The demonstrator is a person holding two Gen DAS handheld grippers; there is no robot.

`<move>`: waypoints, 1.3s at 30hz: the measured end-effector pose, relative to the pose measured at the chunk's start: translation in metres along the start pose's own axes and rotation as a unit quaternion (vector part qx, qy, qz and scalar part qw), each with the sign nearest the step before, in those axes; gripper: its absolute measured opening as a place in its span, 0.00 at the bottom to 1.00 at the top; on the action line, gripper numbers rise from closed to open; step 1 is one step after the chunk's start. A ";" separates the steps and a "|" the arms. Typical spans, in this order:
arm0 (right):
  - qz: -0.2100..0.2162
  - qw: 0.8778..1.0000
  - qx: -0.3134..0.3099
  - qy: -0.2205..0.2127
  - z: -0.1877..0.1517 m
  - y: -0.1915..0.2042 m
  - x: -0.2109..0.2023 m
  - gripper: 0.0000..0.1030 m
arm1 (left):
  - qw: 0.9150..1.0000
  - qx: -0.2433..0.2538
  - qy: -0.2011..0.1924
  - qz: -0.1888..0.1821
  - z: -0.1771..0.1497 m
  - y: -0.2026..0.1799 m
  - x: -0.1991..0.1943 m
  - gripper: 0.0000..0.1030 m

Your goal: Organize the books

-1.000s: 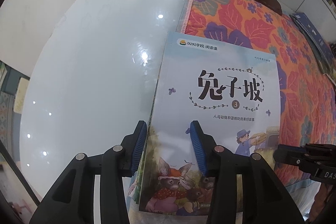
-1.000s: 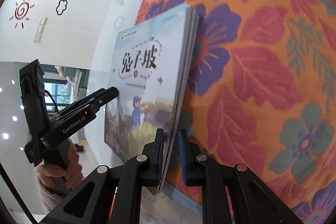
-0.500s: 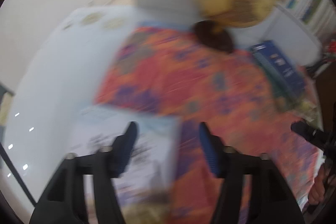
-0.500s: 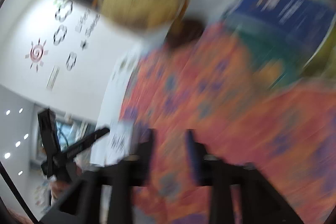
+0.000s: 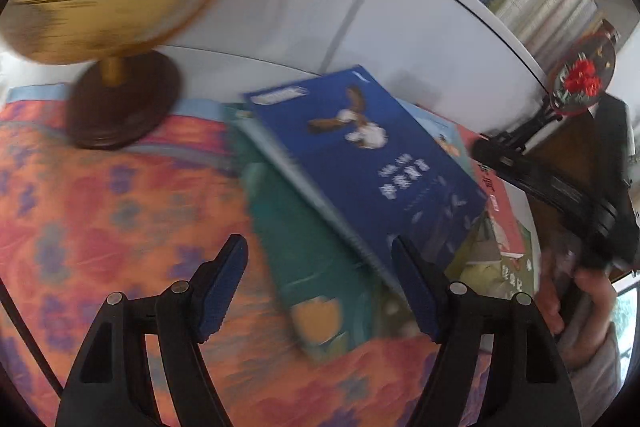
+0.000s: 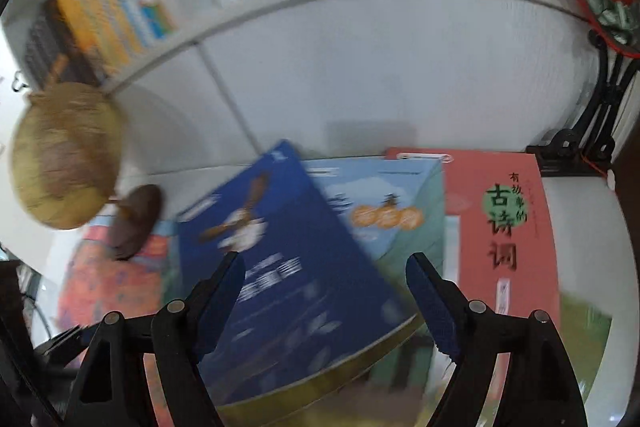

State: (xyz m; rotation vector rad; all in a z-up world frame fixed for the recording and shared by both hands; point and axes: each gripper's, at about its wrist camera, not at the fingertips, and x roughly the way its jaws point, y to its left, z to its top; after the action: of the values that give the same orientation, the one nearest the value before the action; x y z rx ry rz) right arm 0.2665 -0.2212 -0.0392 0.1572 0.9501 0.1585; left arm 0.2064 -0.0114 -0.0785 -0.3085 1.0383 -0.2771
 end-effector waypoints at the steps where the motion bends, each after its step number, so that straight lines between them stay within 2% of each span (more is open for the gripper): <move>1: -0.002 1.000 0.002 0.008 0.002 -0.005 0.007 0.79 | 1.000 0.002 0.009 0.003 0.002 -0.003 0.008 0.71; 2: -0.007 1.000 0.000 0.021 0.004 -0.010 0.017 0.79 | 1.000 0.003 0.020 0.006 0.003 -0.006 0.014 0.71; 3: -0.013 0.999 -0.005 0.036 0.004 -0.012 0.026 0.74 | 0.999 0.004 0.036 -0.002 0.005 -0.008 0.023 0.71; 4: -0.009 0.999 -0.008 0.050 0.003 -0.013 0.032 0.64 | 0.999 0.001 0.043 -0.012 0.005 -0.008 0.028 0.71; 5: 0.002 0.998 -0.012 0.067 0.001 -0.013 0.039 0.63 | 0.998 -0.002 0.052 -0.021 0.007 -0.009 0.035 0.70; 8: 0.015 0.995 -0.052 0.080 -0.013 0.003 0.031 0.62 | 0.998 0.014 0.056 -0.036 0.006 -0.016 0.039 0.68; 9: 0.029 0.994 -0.056 0.086 -0.018 0.007 0.027 0.62 | 0.997 0.020 0.061 -0.047 0.004 -0.017 0.037 0.71; 11: 0.050 0.991 -0.072 0.099 -0.033 0.021 0.017 0.62 | 0.997 0.045 0.062 -0.009 -0.001 -0.018 0.032 0.70; 13: 0.054 0.989 -0.086 0.106 -0.046 0.030 0.009 0.62 | 0.995 0.069 0.064 0.012 -0.006 -0.015 0.024 0.66; 17: 0.090 0.986 -0.069 0.120 -0.077 0.043 -0.011 0.62 | 0.992 0.083 0.089 0.027 -0.023 -0.004 0.008 0.66; 21: 0.132 0.980 -0.039 0.146 -0.127 0.054 -0.040 0.62 | 0.987 0.103 0.118 0.034 -0.061 0.006 -0.023 0.66; 25: 0.165 0.970 -0.014 0.178 -0.184 0.065 -0.070 0.61 | 0.980 0.101 0.171 0.031 -0.109 0.019 -0.048 0.66; 27: 0.161 0.970 -0.005 0.182 -0.205 0.066 -0.085 0.61 | 0.980 0.099 0.163 0.058 -0.122 0.029 -0.066 0.66; 30: 0.132 0.979 -0.009 0.157 -0.215 0.061 -0.097 0.61 | 0.987 0.078 0.136 0.040 -0.119 0.041 -0.079 0.66; 34: 0.141 0.981 0.022 0.133 -0.199 0.057 -0.086 0.61 | 0.991 0.071 0.111 0.005 -0.104 0.046 -0.072 0.66; 36: 0.138 0.982 0.029 0.129 -0.187 0.061 -0.072 0.61 | 0.991 0.075 0.114 -0.005 -0.102 0.036 -0.058 0.69; 39: 0.137 0.980 0.037 0.137 -0.183 0.071 -0.059 0.64 | 0.988 0.099 0.116 0.025 -0.109 0.021 -0.049 0.69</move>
State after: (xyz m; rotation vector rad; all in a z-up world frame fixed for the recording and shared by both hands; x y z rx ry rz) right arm 0.0785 -0.1519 -0.0826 0.3416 1.2069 0.4074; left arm 0.0891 0.0127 -0.0985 -0.0707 1.2361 -0.3747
